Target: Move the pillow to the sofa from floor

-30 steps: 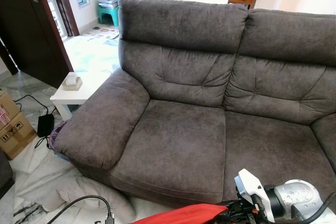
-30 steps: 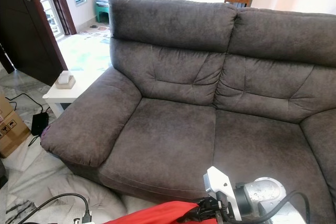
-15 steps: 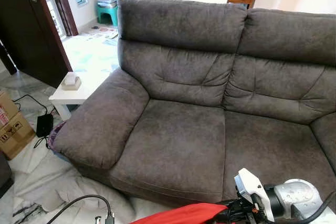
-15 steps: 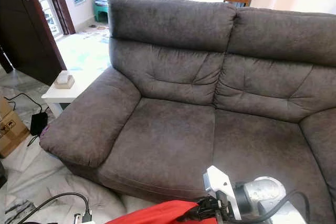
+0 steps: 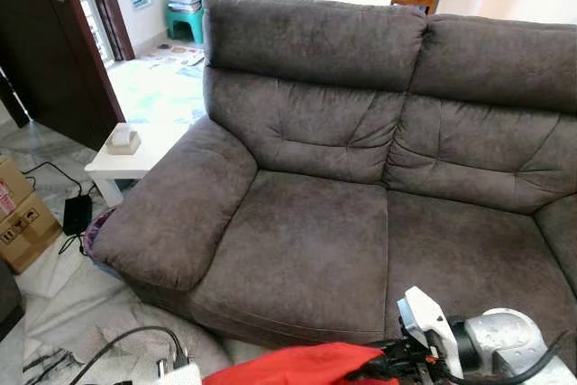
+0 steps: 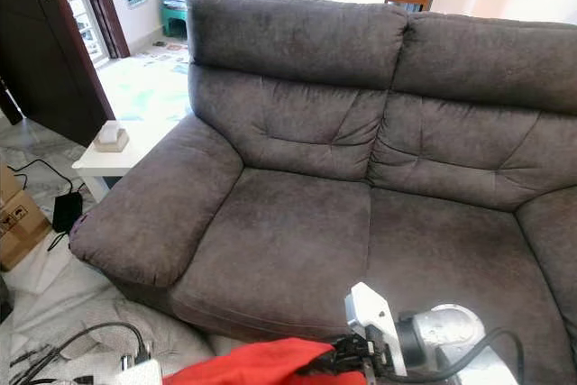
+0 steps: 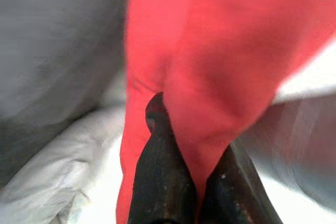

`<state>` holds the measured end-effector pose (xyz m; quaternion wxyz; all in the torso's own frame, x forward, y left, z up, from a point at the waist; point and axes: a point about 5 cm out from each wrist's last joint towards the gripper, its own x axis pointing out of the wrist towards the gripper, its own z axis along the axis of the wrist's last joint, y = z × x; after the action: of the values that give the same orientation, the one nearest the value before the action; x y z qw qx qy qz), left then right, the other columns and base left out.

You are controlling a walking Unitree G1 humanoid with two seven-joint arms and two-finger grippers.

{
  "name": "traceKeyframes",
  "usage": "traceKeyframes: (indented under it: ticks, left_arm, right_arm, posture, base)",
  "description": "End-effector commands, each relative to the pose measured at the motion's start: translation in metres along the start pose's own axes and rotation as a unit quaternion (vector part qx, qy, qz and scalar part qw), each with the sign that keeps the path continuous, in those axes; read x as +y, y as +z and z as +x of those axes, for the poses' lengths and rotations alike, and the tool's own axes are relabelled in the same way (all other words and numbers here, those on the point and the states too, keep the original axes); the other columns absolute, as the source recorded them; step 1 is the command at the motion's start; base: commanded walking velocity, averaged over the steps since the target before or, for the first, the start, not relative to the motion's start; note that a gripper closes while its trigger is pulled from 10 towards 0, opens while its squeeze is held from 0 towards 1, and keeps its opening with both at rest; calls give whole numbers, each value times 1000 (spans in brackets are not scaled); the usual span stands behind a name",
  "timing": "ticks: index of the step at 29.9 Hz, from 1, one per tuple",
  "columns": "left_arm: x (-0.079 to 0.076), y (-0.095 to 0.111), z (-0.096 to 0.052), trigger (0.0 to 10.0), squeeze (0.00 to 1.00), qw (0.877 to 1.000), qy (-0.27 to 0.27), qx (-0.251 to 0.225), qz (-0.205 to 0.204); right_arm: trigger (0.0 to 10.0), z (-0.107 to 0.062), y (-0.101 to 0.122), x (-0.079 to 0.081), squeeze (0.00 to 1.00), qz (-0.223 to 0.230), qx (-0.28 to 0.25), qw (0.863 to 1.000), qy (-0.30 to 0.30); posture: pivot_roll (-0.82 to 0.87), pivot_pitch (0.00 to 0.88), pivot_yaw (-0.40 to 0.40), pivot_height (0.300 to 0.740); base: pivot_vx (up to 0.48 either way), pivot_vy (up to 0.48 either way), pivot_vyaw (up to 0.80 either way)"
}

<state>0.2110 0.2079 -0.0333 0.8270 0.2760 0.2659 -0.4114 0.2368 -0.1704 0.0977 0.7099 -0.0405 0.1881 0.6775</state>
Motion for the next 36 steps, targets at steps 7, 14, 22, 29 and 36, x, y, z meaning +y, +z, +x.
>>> traceKeyframes:
  ticks: [7,14,22,29,36]
  left_arm:
    - [79,37,-12,10000,0,890,318,-172,-277]
    - [81,59,-11,10000,0,848,365,-239,-300]
    - [75,67,-10,10000,0,835,385,-257,-298]
    - [74,68,-10,10000,0,839,381,-254,-294]
    - [76,69,-13,10000,0,840,385,-251,-289]
  right_arm:
    - [10000,7,-22,-43,0,-1,-23,963,-269]
    - [10000,6,-26,-63,0,56,-83,891,-443]
    - [10000,9,-24,-75,0,99,-151,828,-531]
    - [10000,10,-25,-77,0,95,-146,817,-550]
    - [10000,13,-26,-79,0,100,-158,808,-559]
  posture:
    - [81,32,3,740]
    - [81,31,9,740]
    - [86,17,14,740]
    - [85,6,16,740]
    - [88,10,16,740]
  base:
    - [0,0,0]
    - [0,0,0]
    - [31,-46,-100]
    - [247,-391,-791]
    - [245,-410,-563]
